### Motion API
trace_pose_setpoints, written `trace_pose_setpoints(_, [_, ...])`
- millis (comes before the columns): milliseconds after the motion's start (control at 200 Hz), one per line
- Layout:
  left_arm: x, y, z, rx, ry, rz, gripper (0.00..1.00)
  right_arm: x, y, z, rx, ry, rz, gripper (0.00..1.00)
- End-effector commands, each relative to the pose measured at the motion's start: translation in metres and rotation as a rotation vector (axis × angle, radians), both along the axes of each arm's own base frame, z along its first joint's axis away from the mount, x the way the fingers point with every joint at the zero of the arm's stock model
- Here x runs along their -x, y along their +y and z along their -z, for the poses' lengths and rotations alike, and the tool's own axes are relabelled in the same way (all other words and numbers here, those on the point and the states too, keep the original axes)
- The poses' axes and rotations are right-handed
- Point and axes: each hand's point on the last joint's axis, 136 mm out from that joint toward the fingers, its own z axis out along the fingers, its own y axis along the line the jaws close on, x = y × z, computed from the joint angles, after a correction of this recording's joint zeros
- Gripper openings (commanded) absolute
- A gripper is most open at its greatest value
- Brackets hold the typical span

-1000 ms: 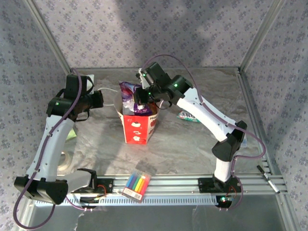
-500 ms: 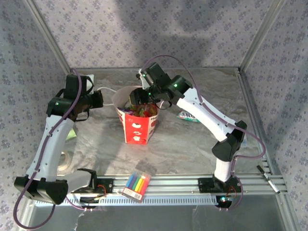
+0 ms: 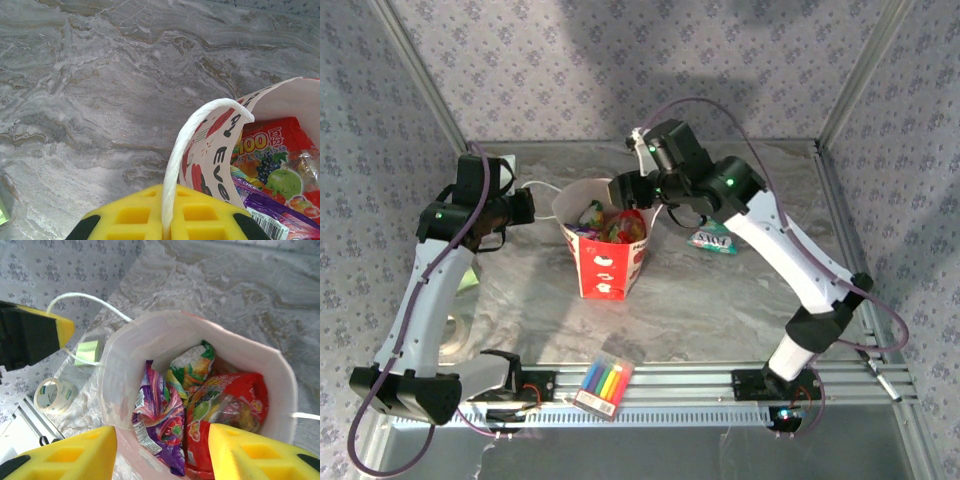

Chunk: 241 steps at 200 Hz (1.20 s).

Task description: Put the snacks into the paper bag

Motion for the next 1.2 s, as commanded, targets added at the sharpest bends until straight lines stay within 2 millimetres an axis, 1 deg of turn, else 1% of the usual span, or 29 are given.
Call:
trace_pose_setpoints(0, [0.001, 0.001, -0.007, 0.009, -0.013, -0.001, 0.09, -0.001, -0.027, -0.013, 0.024, -0.062, 0.050, 0.53])
trace_pose_setpoints(250, [0.001, 0.001, -0.007, 0.012, -0.011, -0.006, 0.09, -0.002, -0.064, -0.029, -0.021, -0.117, 0.123, 0.55])
trace_pose_setpoints(410, [0.000, 0.000, -0.006, 0.025, -0.015, -0.006, 0.09, -0.011, -0.101, -0.036, -0.087, -0.102, 0.224, 0.58])
trace_pose_setpoints(580, [0.000, 0.000, -0.008, 0.024, -0.022, -0.004, 0.09, -0.017, -0.138, -0.036, -0.157, -0.096, 0.334, 0.61])
trace_pose_setpoints(680, [0.000, 0.000, -0.011, 0.023, -0.028, -0.002, 0.09, -0.019, -0.156, -0.026, -0.166, -0.076, 0.394, 0.61])
trace_pose_setpoints(770, [-0.001, 0.000, -0.012, 0.023, -0.029, -0.002, 0.09, -0.020, -0.169, -0.013, -0.162, -0.044, 0.437, 0.64])
trace_pose_setpoints(914, [-0.004, -0.001, -0.009, 0.021, -0.021, -0.005, 0.09, -0.021, -0.178, 0.010, -0.156, 0.025, 0.473, 0.64])
trace_pose_setpoints(1199, [-0.008, -0.001, -0.008, 0.022, -0.011, -0.011, 0.09, -0.028, -0.201, 0.046, -0.100, 0.094, 0.562, 0.66])
